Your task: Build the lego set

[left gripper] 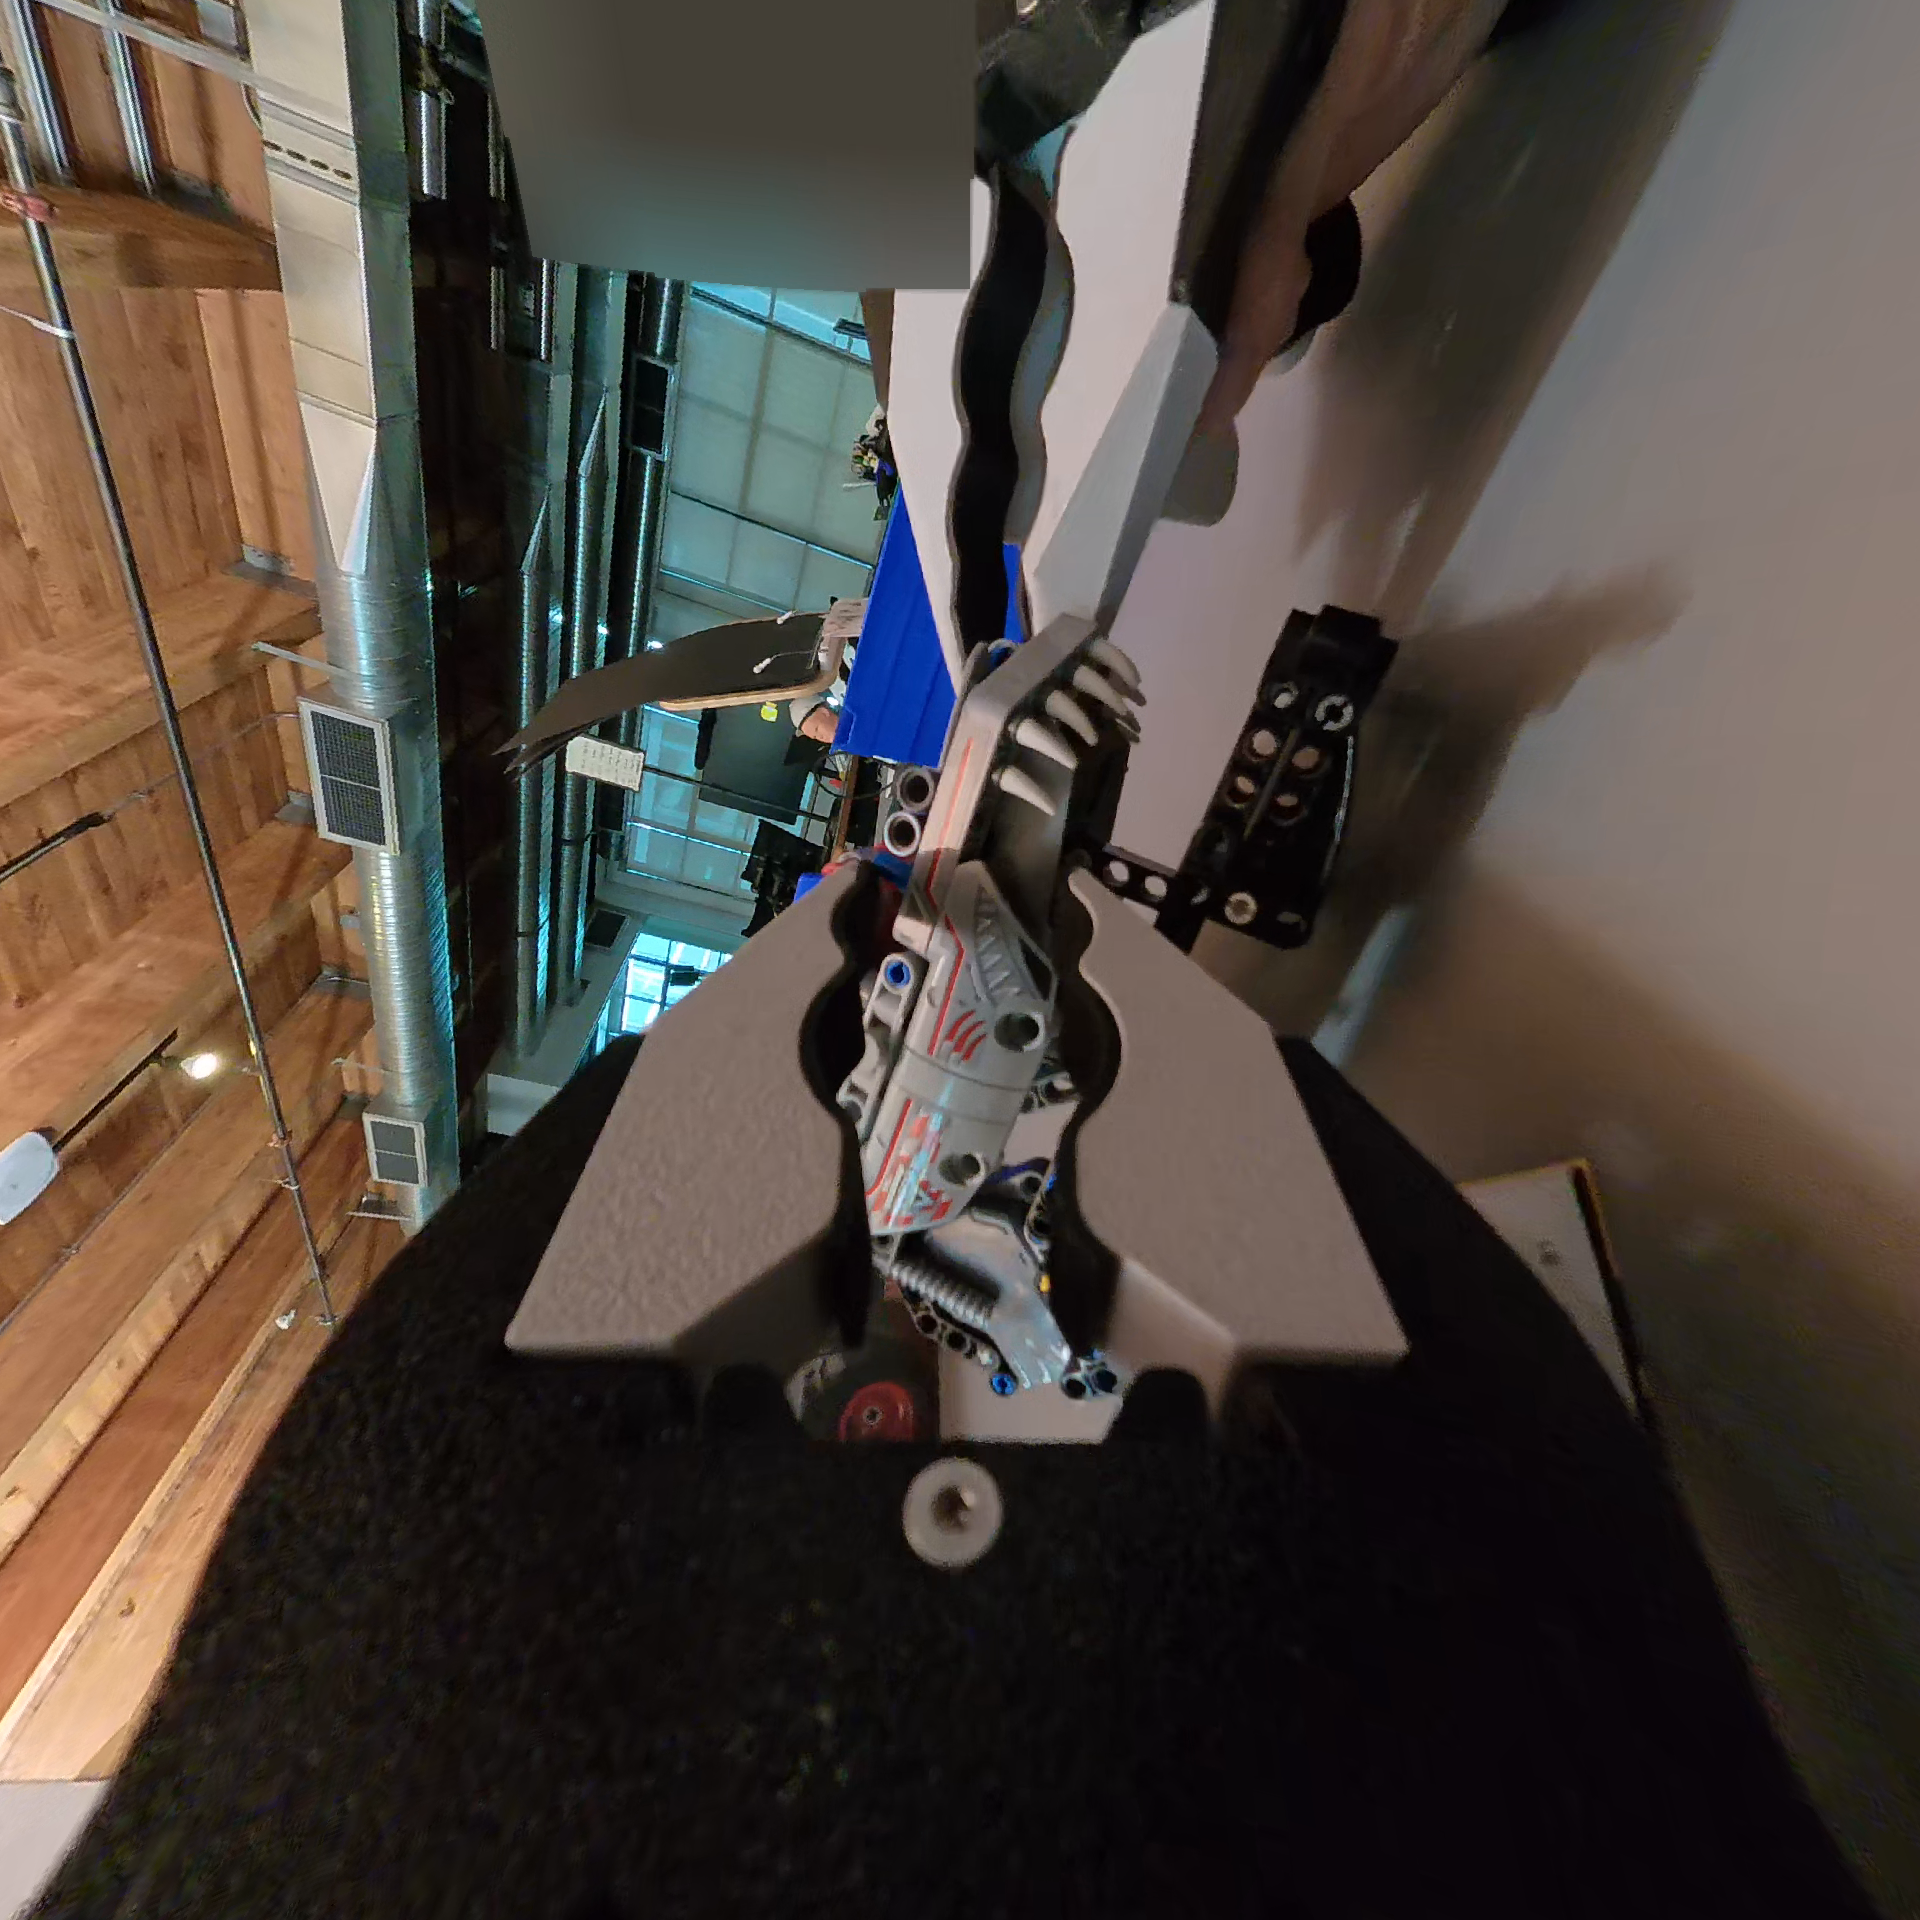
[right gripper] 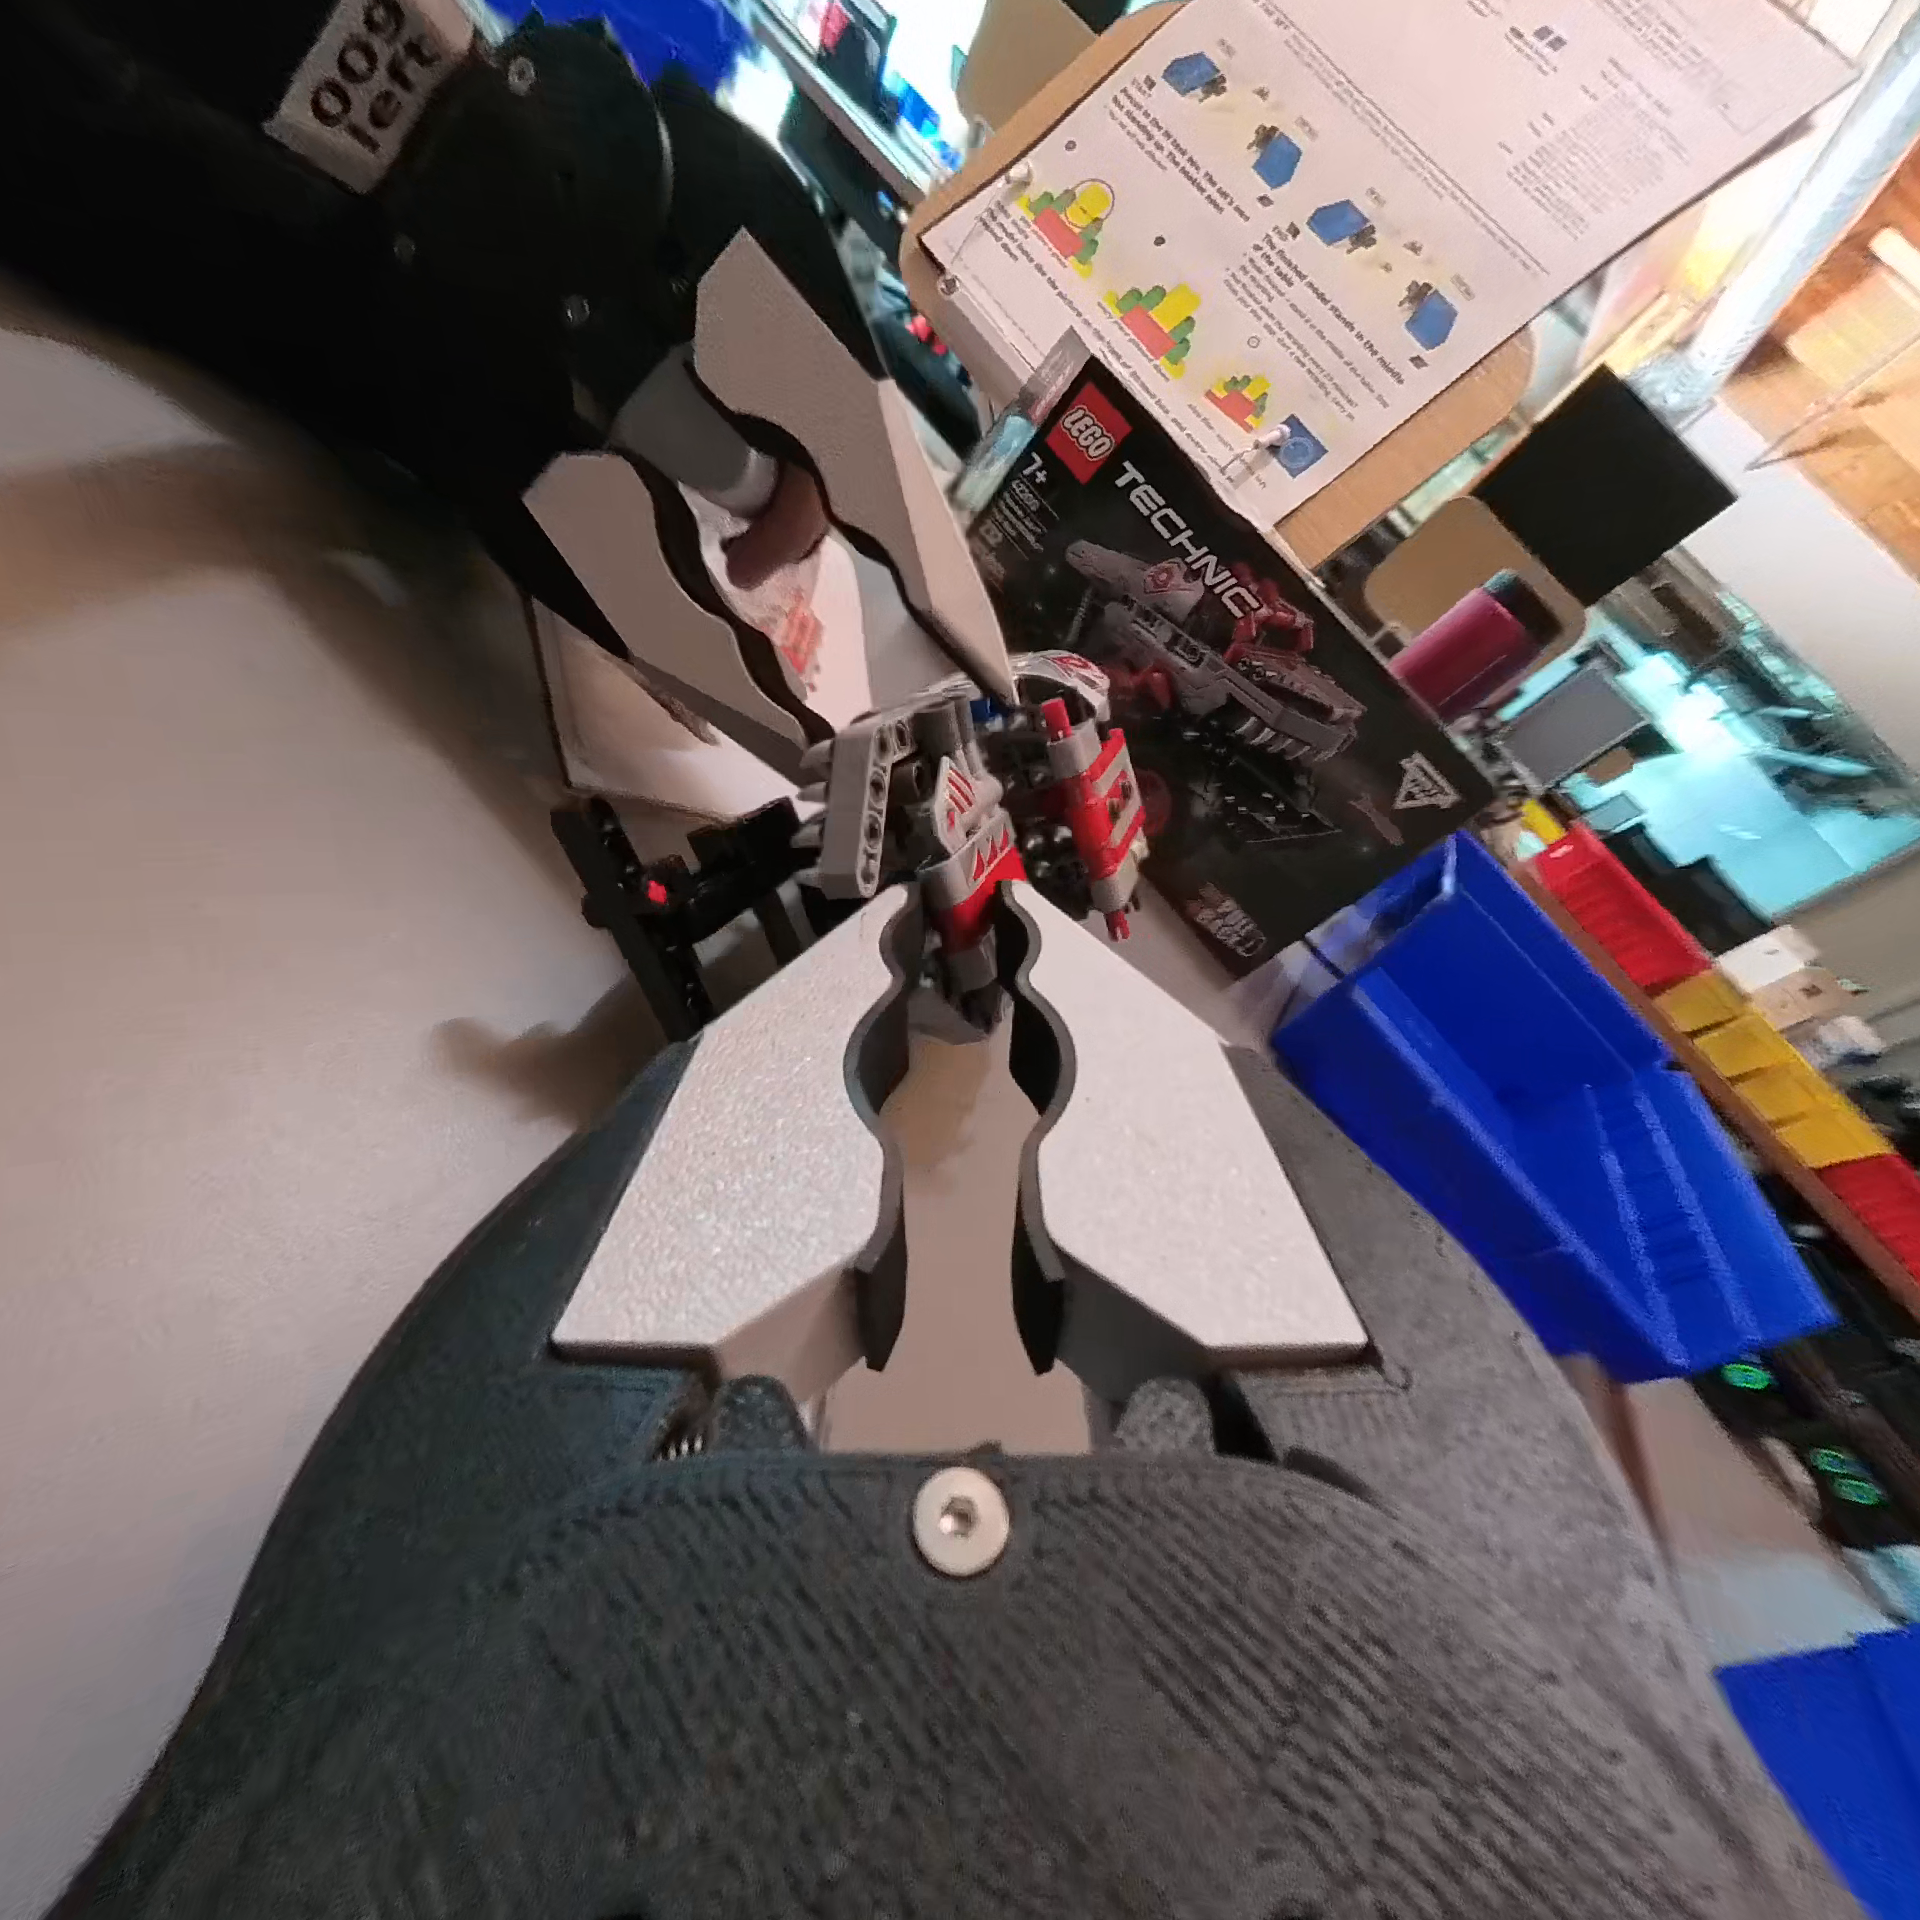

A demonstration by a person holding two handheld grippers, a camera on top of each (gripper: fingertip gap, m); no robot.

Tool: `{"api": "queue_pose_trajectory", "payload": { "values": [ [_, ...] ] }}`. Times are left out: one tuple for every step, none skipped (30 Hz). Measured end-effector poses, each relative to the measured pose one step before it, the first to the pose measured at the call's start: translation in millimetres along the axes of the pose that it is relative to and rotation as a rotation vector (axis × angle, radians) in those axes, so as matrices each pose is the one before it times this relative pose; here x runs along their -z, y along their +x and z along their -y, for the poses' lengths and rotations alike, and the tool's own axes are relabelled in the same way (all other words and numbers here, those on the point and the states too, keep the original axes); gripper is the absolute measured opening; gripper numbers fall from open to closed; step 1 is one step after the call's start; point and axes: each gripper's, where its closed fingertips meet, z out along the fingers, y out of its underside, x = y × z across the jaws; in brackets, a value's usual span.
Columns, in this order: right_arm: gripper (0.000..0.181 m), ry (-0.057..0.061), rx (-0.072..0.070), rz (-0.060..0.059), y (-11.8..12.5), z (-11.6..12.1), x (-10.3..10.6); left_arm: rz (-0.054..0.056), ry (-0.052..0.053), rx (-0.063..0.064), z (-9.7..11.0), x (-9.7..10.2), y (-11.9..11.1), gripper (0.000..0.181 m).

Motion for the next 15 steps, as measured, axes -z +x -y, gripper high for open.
{"api": "queue_pose_trajectory", "payload": {
  "values": [
    [0.011,0.0197,-0.0490,0.0226,-0.65,1.39,0.44,-0.0007,-0.0035,-0.0057,-0.42,0.24,-0.17,0.030],
    [0.013,0.0154,-0.0495,0.0290,-0.99,0.67,0.63,-0.0005,-0.0049,-0.0111,-0.33,0.12,-0.18,0.030],
    [0.015,0.0098,-0.0453,0.0370,-0.85,0.29,1.01,-0.0014,-0.0064,-0.0091,-0.50,0.05,-0.35,0.030],
    [0.020,0.0095,-0.0655,0.0267,1.37,1.16,1.09,-0.0002,-0.0060,-0.0020,-0.49,-0.12,-0.88,0.030],
    [0.032,0.0139,-0.0838,0.0089,3.97,2.05,-0.21,0.0022,-0.0065,0.0051,-0.65,-0.26,-1.38,0.030],
    [0.039,0.0102,-0.0678,0.0301,0.37,1.79,-0.46,0.0020,-0.0069,0.0085,-0.99,-0.30,-1.84,0.030],
    [0.039,-0.0034,-0.0544,0.0263,0.12,-0.03,-0.80,-0.0053,-0.0044,0.0078,-0.70,-0.68,-0.92,0.030],
    [0.038,-0.0104,-0.0430,0.0234,-0.20,-1.20,-1.13,-0.0079,-0.0039,0.0027,-0.42,-0.81,-0.54,0.030],
    [0.038,-0.0097,-0.0307,0.0000,2.69,-1.23,-1.17,-0.0076,-0.0040,-0.0039,-0.21,-1.52,-0.40,0.030],
    [0.035,-0.0059,-0.0161,-0.0106,3.16,-0.82,-0.85,-0.0088,-0.0033,-0.0070,-0.08,-2.18,-0.19,0.030],
    [0.025,-0.0084,-0.0079,0.0006,0.43,-0.97,-0.97,-0.0171,-0.0013,-0.0063,0.26,-2.69,0.86,0.030],
    [0.021,-0.0076,-0.0098,-0.0046,0.92,-0.79,-0.72,-0.0211,-0.0009,-0.0065,0.26,-2.95,0.89,0.030],
    [0.021,-0.0112,-0.0041,-0.0109,2.35,-1.42,0.59,-0.0197,-0.0063,-0.0026,-0.77,-2.93,-0.20,0.029],
    [0.020,-0.0095,-0.0010,-0.0079,2.34,-1.33,1.49,-0.0275,-0.0033,0.0085,-0.38,-3.09,-0.22,0.029],
    [0.019,-0.0078,-0.0085,-0.0093,2.93,-1.90,1.72,-0.0351,-0.0047,0.0177,-0.59,-3.58,-0.17,0.029]
  ]
}}
